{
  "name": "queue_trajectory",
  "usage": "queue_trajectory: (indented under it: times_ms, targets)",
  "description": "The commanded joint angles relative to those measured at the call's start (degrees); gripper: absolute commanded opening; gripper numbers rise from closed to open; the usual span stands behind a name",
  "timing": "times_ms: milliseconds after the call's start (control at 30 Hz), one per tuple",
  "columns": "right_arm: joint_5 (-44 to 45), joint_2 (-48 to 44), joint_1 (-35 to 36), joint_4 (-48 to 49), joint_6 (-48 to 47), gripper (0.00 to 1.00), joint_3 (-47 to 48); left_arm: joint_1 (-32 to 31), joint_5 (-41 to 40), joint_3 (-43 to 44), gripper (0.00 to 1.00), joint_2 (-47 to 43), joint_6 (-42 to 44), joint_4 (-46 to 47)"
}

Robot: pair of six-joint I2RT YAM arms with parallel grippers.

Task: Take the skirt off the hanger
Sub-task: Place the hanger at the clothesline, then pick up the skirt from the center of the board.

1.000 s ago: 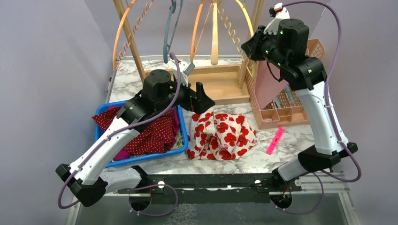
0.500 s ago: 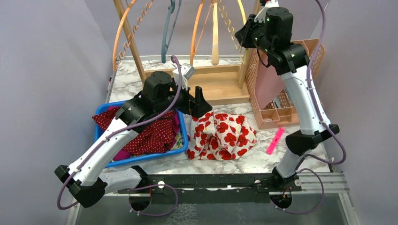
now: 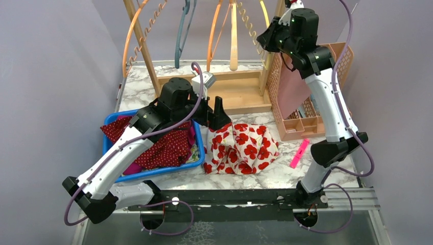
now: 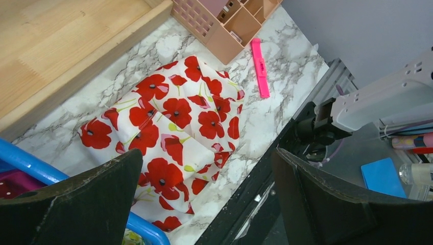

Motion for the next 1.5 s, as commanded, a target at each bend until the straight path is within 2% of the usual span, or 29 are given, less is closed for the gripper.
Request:
queue_trajectory:
  times_ms: [0, 67, 133, 233, 333, 467, 667, 1000, 1133, 1200, 1367, 1467]
  targets:
    - [-4.14, -2.85, -0.31, 1.73, -1.34, 0.15, -4.83, -0.28, 2.10, 1.44, 0.99, 1.96, 1.07, -1.28]
    - [-4.23, -4.19, -0.27, 0.54, -2.85, 0.39, -6.38, -1.41, 0.90, 2.04, 0.99, 2.97, 1.62, -1.72]
    - [-4.15, -5.50, -0.27, -1.36, -4.32, 0.57, -7.31, -3.15, -1.86, 2.07, 0.99, 3.73, 1.82, -1.77]
    - [-4.11, -8.25, -0.27, -5.10, -5.81, 0.74, -7.87, -6.07, -5.52, 1.62, 0.99, 5.14, 2.65, -2.04]
    - [-4.23, -12.21, -0.27, -9.21, -6.73, 0.81, -8.42, -9.08, -10.45, 1.52, 0.98, 7.79, 3.14, -3.21]
    - [-4.41, -21.23, -0.27, -11.21, -8.15, 0.85, -12.78, -11.72, -19.56, 2.86, 0.97, 14.13, 2.03, -7.24]
    - [-1.89, -33.49, -0.27, -12.99, -8.44, 0.89, -20.26, -14.54, -21.84, 0.87, 0.98, 23.05, -1.44, -8.10]
    - [-6.60, -40.28, -0.27, -17.42, -5.55, 0.89, -24.18, -19.54, -20.79, -2.09, 0.99, 35.59, -6.11, 0.45]
    - [-8.62, -41.60, -0.28, -19.02, -5.29, 0.89, -24.66, -22.44, -23.41, -1.14, 0.98, 41.00, -7.40, 1.35]
    - [-9.36, -42.33, -0.27, -19.54, -5.50, 0.89, -25.05, -23.06, -25.08, -1.71, 0.87, 43.46, -7.50, 1.77]
    - [-10.99, -42.22, -0.27, -21.07, -7.04, 0.89, -22.92, -25.35, -30.97, -3.33, 0.74, 48.14, -8.52, 1.30]
    - [-11.94, -42.06, -0.27, -21.47, -7.93, 0.89, -21.87, -25.98, -33.47, -5.00, 0.41, 47.43, -10.92, 0.29]
